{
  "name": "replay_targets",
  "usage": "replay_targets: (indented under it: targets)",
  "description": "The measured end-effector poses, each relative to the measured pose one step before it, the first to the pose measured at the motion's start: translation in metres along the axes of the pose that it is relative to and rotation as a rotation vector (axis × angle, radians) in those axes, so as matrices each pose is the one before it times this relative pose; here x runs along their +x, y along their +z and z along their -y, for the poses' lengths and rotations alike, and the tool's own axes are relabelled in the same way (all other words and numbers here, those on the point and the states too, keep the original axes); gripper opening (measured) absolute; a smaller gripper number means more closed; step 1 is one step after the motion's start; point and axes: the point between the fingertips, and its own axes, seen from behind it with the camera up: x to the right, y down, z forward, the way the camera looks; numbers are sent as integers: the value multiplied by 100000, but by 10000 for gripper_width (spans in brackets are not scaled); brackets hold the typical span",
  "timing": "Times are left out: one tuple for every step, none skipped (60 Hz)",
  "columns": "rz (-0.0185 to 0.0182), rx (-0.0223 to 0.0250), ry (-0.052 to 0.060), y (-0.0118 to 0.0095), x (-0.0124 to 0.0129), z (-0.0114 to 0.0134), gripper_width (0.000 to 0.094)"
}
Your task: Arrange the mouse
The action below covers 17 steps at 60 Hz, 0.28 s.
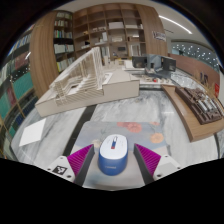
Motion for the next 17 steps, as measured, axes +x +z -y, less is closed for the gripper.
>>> replay_targets:
  targets:
    - [1221,1108,519,-659,86,184,813]
    - [1090,1005,306,-731,141,128,810]
    - [973,780,220,-802,154,33,816]
    - [792,688,235,-844,242,-1,822]
    - [515,654,315,-854,302,-52,827]
    - [214,537,543,-885,404,-95,829]
    - [-190,-115,854,-816,326,-49,830]
    - [-263,424,1023,-836,502,-201,829]
    - [-110,373,1127,-785,486,-163,826]
    - [-45,437,1064,-747,505,-135,826]
    - [80,464,906,-728,467,-130,827]
    - [49,585,901,-703,483,-111,826]
    - [-90,832,931,-654,514,-60,825]
    - [-237,1002,1074,-605,544,-42,825]
    - [-424,1080,1173,-563,625,-12,825]
    - [-748,1157,1322,-570,697,90,828]
    - [-1190,1994,1338,-414,762,136,828]
